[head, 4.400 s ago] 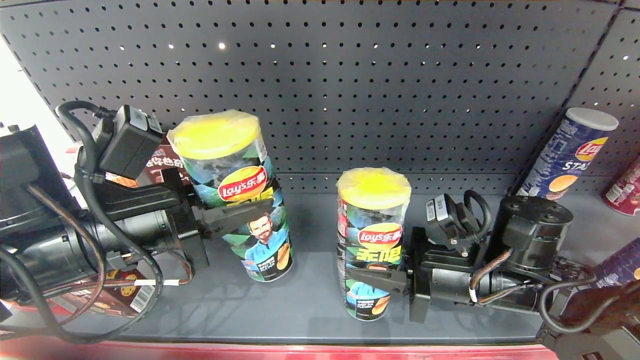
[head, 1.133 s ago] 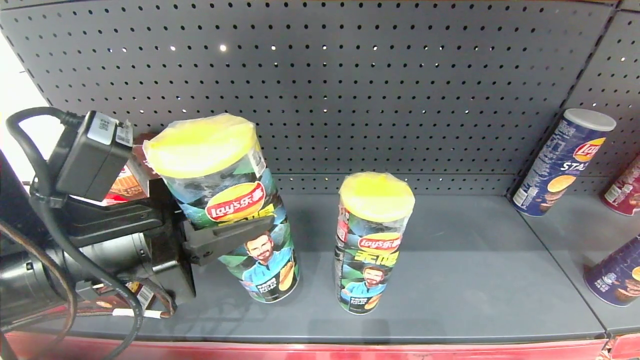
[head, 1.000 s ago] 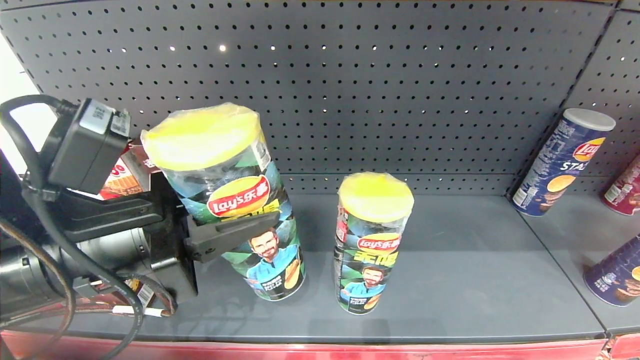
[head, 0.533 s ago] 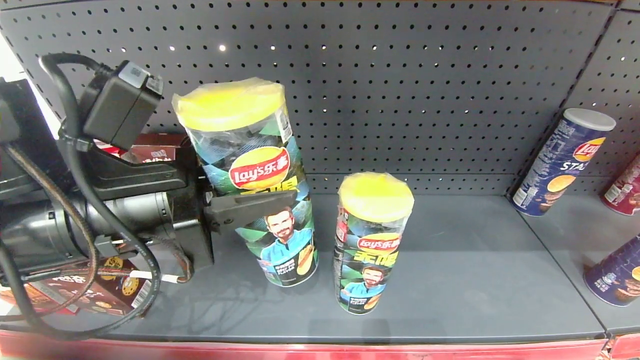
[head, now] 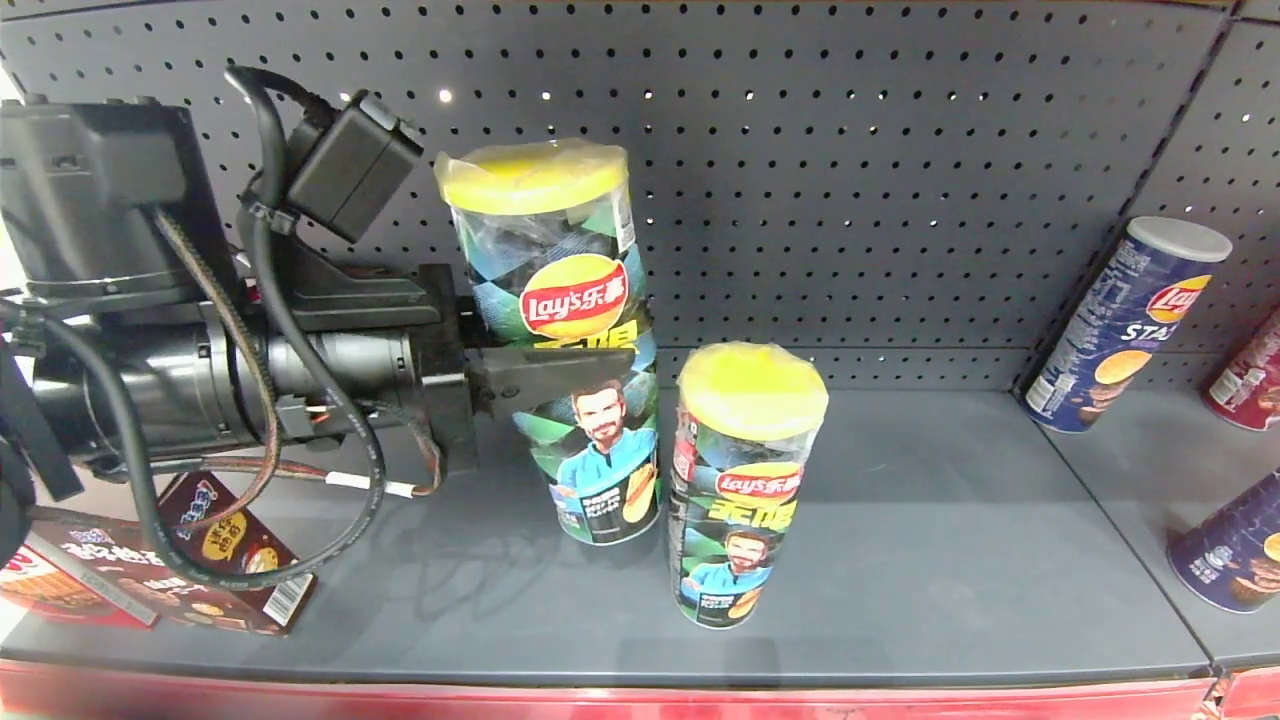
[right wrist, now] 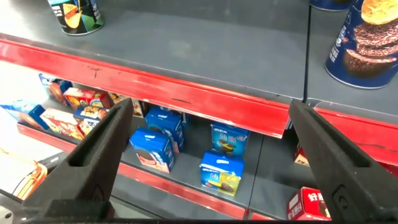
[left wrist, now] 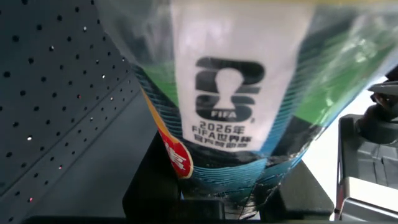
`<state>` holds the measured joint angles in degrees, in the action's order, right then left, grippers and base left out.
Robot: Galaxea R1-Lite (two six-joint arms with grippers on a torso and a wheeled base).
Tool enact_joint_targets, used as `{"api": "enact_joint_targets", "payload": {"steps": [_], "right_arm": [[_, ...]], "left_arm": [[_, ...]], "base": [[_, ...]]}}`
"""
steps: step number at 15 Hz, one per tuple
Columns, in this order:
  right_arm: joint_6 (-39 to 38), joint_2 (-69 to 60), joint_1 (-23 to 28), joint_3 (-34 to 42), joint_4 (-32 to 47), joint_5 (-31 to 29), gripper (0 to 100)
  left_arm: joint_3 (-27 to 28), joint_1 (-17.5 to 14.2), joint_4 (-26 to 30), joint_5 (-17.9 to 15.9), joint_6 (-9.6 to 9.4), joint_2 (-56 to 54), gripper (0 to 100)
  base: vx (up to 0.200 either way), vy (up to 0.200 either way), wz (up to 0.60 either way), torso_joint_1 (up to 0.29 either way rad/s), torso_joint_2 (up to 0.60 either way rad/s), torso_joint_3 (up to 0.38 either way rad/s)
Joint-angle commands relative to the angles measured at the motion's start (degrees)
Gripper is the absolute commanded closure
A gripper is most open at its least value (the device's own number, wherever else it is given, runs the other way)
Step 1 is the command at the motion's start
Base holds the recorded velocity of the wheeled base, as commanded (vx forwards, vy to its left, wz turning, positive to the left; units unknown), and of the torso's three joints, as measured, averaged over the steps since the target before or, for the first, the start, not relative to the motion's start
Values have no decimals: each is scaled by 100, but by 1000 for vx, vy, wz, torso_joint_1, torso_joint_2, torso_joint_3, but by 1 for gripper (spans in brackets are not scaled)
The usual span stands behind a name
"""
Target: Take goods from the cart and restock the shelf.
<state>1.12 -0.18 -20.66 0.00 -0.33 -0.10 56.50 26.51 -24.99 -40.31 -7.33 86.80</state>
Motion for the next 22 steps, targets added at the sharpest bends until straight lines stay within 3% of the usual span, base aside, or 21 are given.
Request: {"api": "enact_joint_targets", "payload": {"steps": [1,8,9,11,14,18,22], "right_arm": [[2,18,1,0,-2,1,0],[2,18,1,0,-2,1,0],[2,18,1,0,-2,1,0],[2,18,1,0,-2,1,0],[2,18,1,0,-2,1,0],[2,18,1,0,-2,1,0],[2,18,1,0,-2,1,0]], "left_arm": [[212,-50,38,-29,3,408,100],[1240,-305,100,-29,-137,1533,100],[1302,-314,100,-29,-208,1630,100],[1645,-472,108,-55,-533,2087,100],[2102,-525,100,-381,-647,2526,100],[2497,-533,108,-372,-1122,3019,100],[2901,-516,117,-354,-1113,3326,100]], "base": [[0,0,0,0,0,0],[0,0,0,0,0,0],[0,0,0,0,0,0],[0,0,0,0,0,0],[0,0,0,0,0,0],[0,0,0,0,0,0],[0,0,0,0,0,0]]}}
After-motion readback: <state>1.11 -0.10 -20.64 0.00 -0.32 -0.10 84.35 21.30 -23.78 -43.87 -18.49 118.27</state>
